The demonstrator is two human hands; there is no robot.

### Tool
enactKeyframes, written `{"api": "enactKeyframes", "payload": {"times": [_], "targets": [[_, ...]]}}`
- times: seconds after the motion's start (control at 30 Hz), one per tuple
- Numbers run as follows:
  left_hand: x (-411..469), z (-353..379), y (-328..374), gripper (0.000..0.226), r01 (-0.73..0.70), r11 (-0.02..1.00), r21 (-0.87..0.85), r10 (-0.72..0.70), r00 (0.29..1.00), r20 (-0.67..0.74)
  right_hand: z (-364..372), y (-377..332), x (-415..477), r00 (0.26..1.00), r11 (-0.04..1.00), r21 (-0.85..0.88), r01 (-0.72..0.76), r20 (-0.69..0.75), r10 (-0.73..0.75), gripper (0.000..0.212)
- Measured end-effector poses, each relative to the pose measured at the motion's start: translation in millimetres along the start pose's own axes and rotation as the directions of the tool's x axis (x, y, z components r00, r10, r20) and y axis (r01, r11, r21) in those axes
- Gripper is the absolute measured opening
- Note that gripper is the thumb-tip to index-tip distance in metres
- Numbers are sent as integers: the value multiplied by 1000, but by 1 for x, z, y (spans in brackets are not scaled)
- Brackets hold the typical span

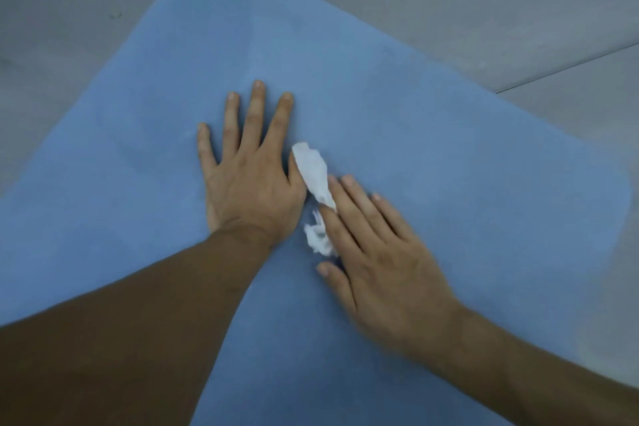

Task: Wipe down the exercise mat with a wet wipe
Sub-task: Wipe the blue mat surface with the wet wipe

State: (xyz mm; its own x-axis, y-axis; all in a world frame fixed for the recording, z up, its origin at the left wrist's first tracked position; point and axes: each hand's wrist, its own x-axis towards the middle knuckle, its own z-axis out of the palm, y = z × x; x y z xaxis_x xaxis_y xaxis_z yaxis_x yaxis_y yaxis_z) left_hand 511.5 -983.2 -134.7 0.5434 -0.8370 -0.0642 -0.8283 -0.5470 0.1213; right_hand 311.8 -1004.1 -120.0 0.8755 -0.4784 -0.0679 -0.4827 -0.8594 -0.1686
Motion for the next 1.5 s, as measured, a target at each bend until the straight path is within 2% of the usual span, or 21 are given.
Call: {"api": "enactKeyframes", "payload": {"times": [0.1,0.23,0.37,0.63,0.87,0.97,1.03,1.17,1.23,1.37,1.5], "targets": [[-1,0,-1,63,2,1000,3,-2,1000,1,1,8,-3,999,999,-26,25,-39,-26,59],[0,-1,2,64,21,1000,-9,-21,1000,-1,-12,52,44,985,987,-61,-146,-106,139,58],[-1,-1,-1,63,22,999,-29,-22,1000,0,-19,86,92,964,964,-53,-259,-67,255,63],[1,-2,0,63,26,1000,-11,-26,1000,-8,-16,73,93,960,962,25,-272,-67,273,63],[0,-5,1,64,16,999,29,-17,999,31,-1,6,10,998,998,18,-60,-34,60,62],[-1,-4,0,63,19,1000,17,-20,999,33,1,2,-11,1000,1000,16,-2,-14,2,59],[0,-5,1,64,29,1000,10,-29,999,34,-3,21,5,999,999,-9,-32,-24,32,59],[0,-7,2,64,36,999,-12,-36,999,33,-17,81,66,961,963,-14,-269,-66,267,65],[-1,-5,1,63,27,999,-17,-27,999,24,-21,96,84,950,951,-16,-310,-48,309,65],[-1,-4,1,64,32,999,-25,-31,999,20,-14,78,68,957,959,-2,-285,-64,284,64],[0,-6,1,65,30,999,-16,-30,999,26,-5,32,15,982,984,11,-180,-50,181,69]]}}
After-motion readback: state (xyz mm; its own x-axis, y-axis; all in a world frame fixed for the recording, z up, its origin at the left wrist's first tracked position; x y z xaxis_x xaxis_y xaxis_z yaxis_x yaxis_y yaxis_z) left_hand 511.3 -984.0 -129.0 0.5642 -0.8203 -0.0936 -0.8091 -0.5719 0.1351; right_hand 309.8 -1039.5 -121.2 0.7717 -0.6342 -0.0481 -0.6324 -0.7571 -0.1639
